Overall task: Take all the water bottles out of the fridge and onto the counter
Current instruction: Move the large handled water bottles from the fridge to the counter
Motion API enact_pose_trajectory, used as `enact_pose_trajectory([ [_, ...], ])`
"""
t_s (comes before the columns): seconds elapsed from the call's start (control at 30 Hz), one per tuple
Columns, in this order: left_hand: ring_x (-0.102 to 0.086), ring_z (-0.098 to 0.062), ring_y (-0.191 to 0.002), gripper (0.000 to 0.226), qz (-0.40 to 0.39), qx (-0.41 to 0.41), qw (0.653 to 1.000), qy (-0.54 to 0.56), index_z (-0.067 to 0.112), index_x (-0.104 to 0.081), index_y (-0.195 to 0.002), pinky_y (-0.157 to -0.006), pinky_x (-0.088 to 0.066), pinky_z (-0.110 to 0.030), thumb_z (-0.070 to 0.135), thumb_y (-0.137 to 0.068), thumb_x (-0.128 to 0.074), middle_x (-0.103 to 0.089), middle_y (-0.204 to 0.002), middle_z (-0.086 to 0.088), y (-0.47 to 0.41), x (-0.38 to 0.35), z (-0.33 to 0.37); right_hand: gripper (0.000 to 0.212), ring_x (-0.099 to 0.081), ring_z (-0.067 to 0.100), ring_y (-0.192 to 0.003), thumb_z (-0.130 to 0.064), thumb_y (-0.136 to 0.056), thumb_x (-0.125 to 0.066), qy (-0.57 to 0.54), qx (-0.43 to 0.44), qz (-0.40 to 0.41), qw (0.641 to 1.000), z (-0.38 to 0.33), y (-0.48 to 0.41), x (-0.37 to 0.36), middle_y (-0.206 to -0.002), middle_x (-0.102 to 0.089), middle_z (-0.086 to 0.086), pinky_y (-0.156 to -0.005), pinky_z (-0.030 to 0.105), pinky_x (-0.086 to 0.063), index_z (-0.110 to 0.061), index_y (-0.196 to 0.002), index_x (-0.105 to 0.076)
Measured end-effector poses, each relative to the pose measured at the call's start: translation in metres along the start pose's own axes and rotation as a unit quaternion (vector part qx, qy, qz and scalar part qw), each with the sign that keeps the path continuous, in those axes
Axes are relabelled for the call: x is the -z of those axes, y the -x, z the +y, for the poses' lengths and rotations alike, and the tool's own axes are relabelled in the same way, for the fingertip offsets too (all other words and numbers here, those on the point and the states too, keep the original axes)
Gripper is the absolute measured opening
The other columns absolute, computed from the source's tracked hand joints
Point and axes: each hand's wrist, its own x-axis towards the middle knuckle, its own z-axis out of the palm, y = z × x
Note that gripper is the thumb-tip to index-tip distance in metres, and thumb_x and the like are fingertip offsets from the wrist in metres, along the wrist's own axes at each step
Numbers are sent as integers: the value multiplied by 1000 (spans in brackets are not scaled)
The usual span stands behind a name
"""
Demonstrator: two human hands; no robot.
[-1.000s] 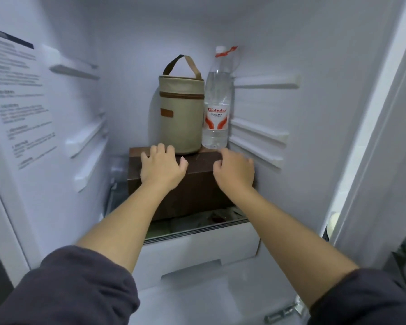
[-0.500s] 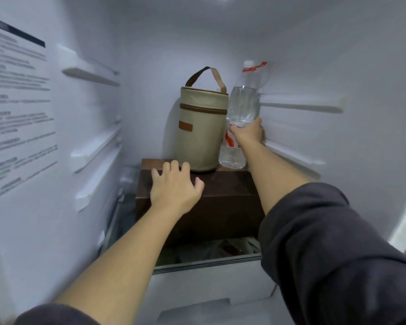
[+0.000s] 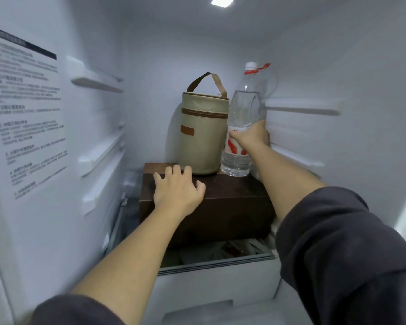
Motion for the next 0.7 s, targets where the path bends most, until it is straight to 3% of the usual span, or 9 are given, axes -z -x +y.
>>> enact_pose_trajectory([
  [0.07, -45, -28, -122, 53, -8, 1, 1000, 2, 18, -45, -133, -104, -34, -53, 49, -93, -30, -51, -130, -10, 1, 2, 0, 82, -58, 28, -106, -46, -72, -81, 29, 5, -11, 999, -1, 11, 10, -124, -56, 10, -79, 34, -51, -13, -133, -37],
  [0.2, -45, -29, -123, 53, -19, 1, 1000, 2, 18, -45, -134, -106, -33, -55, 50, -94, -29, -51, -131, -10, 3, 5, -1, 89, -56, 24, -95, -42, -75, -80, 26, 7, -45, 999, -3, 29, 25, -125, -50, 12, -61, 29, -48, -10, -140, -28],
  [0.37, -44, -28, -125, 55, -15, -6, 1000, 4, 18, -44, -136, -107, -32, -55, 51, -94, -30, -51, -133, -9, 3, 4, 0, 89, -56, 30, -111, -36, -76, -81, -6, 7, -60, 998, -4, 43, 37, -133, -47, 14, -85, 40, -57, -12, -139, -25],
  [0.5, -43, -27, -128, 56, -16, -4, 1000, 7, 20, -42, -139, -109, -31, -55, 52, -94, -31, -49, -137, -8, -1, 0, 0, 104, -51, 34, -123, -41, -75, -81, -95, 5, -55, 994, -19, 33, 50, -142, -42, 14, -87, 40, -50, -17, -149, -13],
  [0.6, -43, -27, -130, 56, -16, -2, 1000, 5, 21, -41, -140, -110, -31, -54, 52, -94, -31, -48, -139, -7, -3, -3, 1, 109, -38, 35, -137, -48, -76, -79, -136, 14, -29, 990, -46, 17, 65, -154, -31, 13, -102, 46, -41, -17, -153, -8],
  [0.7, -43, -26, -128, 54, -9, 2, 1000, 3, 21, -43, -137, -109, -32, -52, 51, -94, -31, -50, -136, -7, -3, -4, 2, 102, -42, 31, -132, -49, -78, -77, -152, 13, -67, 986, -66, 4, 73, -149, -37, 11, -92, 36, -38, -17, -152, -15],
])
